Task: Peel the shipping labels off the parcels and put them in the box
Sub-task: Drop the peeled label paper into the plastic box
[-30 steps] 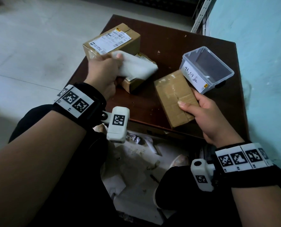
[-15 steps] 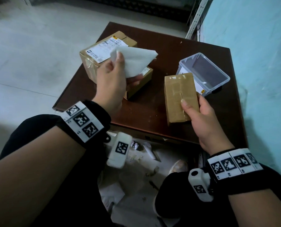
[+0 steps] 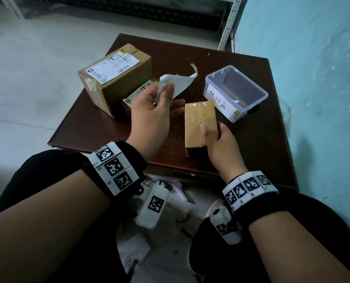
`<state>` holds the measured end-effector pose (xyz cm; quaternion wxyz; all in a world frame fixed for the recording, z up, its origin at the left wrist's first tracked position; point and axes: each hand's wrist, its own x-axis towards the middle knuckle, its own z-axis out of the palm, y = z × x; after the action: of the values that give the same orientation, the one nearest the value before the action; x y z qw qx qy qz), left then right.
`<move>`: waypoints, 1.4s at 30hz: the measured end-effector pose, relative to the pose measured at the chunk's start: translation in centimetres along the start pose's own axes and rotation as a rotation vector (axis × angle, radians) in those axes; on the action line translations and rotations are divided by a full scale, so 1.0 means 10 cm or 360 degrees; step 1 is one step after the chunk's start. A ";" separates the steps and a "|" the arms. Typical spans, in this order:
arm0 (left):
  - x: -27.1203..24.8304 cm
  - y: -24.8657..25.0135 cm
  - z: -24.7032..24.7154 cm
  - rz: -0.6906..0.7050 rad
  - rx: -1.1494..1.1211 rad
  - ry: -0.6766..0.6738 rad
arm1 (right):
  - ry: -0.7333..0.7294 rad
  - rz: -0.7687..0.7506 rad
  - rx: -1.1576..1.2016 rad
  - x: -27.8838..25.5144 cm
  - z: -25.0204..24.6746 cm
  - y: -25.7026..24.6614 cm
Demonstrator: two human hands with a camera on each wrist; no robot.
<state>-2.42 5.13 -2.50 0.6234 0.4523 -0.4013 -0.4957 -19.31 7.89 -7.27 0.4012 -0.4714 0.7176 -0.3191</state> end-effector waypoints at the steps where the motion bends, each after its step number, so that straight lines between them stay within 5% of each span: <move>1: 0.00 -0.04 0.00 0.0020 0.0054 0.0013 | 0.0013 -0.0016 -0.0152 0.01 0.01 0.01; 3: 0.02 -0.11 -0.02 0.0105 0.0224 -0.0002 | 0.0126 -0.0053 -0.0284 -0.02 -0.01 -0.04; 6: 0.05 -0.18 -0.06 0.0336 0.0727 -0.0040 | 0.0267 -0.0249 0.0244 -0.12 -0.11 -0.21; 10: 0.00 -0.21 -0.03 0.0585 0.0973 -0.0220 | -0.0039 -0.0137 0.0955 -0.21 -0.20 -0.42; 14: -0.02 -0.25 -0.02 0.0670 0.1019 -0.0429 | -0.0170 -0.0133 0.1071 -0.22 -0.22 -0.42; 21: -0.04 -0.26 0.00 0.0467 0.1196 -0.0741 | 0.0061 -0.0319 0.0820 -0.15 -0.21 -0.32; 30: 0.14 -0.03 -0.09 0.0077 0.1224 -0.1002 | 0.0033 -0.0491 0.0513 -0.15 -0.23 -0.25; 34: 0.14 -0.03 -0.08 0.0023 0.0867 -0.0773 | -0.0020 -0.0521 0.0536 -0.12 -0.27 -0.24; 42: 0.16 -0.03 -0.04 0.0070 0.0881 -0.0475 | -0.0059 -0.0637 0.0495 -0.14 -0.26 -0.23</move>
<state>-1.81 3.63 -2.81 0.4214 0.5182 -0.6178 -0.4150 -20.24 8.60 -3.70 0.4109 -0.5424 0.5448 -0.4901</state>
